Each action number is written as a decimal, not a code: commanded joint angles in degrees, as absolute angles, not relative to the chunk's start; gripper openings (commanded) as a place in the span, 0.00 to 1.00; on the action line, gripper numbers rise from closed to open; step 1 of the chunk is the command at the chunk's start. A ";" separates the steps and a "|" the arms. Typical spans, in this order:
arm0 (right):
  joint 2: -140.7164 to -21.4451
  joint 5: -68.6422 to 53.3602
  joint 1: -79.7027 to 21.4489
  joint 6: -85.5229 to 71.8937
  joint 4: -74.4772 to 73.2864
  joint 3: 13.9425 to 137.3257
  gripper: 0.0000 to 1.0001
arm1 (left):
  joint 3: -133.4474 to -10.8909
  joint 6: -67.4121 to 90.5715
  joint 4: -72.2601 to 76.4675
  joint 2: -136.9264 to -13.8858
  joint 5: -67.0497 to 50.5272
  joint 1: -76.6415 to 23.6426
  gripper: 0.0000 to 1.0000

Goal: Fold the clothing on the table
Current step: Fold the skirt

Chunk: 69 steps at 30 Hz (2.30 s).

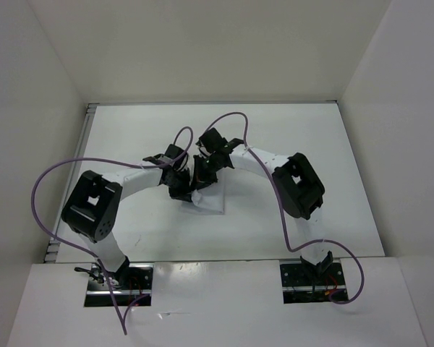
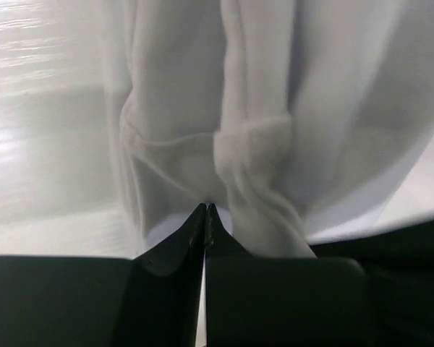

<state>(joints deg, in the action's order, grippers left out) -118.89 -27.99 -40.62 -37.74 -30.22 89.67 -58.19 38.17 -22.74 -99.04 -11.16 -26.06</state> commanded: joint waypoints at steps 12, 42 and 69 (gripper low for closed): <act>-121.38 -29.44 -41.40 -38.23 -26.02 91.41 0.00 | -62.42 35.25 -33.75 -82.00 -2.99 -17.76 0.27; -122.96 -30.49 -41.92 -38.23 -26.02 92.46 0.00 | -49.22 39.29 -17.50 -92.99 -13.62 -18.72 0.00; -122.26 -42.09 -43.51 -41.22 -17.59 93.43 0.30 | -47.64 39.29 -18.36 -92.91 -12.93 -18.72 0.00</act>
<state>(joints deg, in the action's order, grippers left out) -124.57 -35.44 -42.61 -39.46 -24.49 91.94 -48.49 39.35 -18.13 -93.03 -13.34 -18.61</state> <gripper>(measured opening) 0.295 0.008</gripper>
